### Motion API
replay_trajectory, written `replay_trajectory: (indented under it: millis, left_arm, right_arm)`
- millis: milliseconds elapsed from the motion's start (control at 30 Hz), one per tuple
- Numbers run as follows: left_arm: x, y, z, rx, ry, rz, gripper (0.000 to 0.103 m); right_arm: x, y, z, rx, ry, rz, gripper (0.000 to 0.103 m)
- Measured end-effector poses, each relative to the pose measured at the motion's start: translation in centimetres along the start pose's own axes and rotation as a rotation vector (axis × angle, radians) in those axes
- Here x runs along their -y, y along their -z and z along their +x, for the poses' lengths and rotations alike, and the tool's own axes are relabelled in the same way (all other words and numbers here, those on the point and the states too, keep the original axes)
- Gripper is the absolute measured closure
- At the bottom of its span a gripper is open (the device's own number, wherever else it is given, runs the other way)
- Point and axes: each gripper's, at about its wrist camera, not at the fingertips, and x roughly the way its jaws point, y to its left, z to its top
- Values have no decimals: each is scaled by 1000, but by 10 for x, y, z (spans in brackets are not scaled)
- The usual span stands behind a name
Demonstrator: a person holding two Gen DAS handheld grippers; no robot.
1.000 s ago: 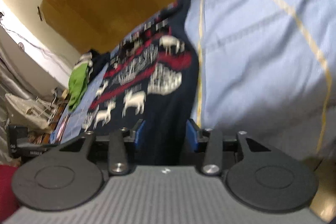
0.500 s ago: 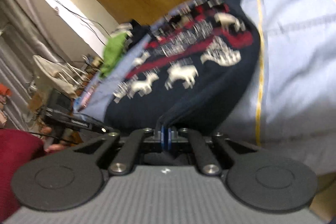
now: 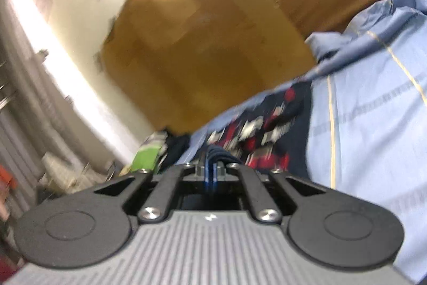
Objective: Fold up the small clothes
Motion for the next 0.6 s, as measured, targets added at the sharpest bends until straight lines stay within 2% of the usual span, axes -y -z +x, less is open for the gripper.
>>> replay_trajectory:
  millis: [67,100,167,200,233,300,400,467,533,567,600]
  left_arm:
    - [-4,-17,32,-5,-111,-18,101]
    - [-6,-21,41,-24,-128,-33,100]
    - [-4,-17,46,-64,-130,-9,97]
    - [-1,-11,43,-65,-151,38,93]
    - [1,-6,37,-61,-177,78,87]
    - [1,4,28,-46,-233,132,60]
    - [-6,8,28,-66,-252,139,49]
    - [-13,5,41,-92,-256,121,47]
    - [-17,3,59,-137,-230,107,50]
    - [-19,3,68,-160,-219,104,57]
    - [-20,4,78,-188,-208,104,75]
  right_arm:
    - [17,-19,35,28,99,28,98]
    - [27,-24,59,35,187,40,94]
    - [42,-25,91,-12,329,28,85]
    - [48,-23,101,-59,366,19,73]
    - [52,-20,103,-97,376,19,61]
    - [51,-13,88,-70,335,9,53]
    - [47,-8,59,-4,275,-11,48]
    - [51,-4,47,6,279,9,45]
    - [58,1,43,-12,288,45,43]
    - [60,3,45,-31,296,54,43]
    - [63,5,47,-54,310,53,43]
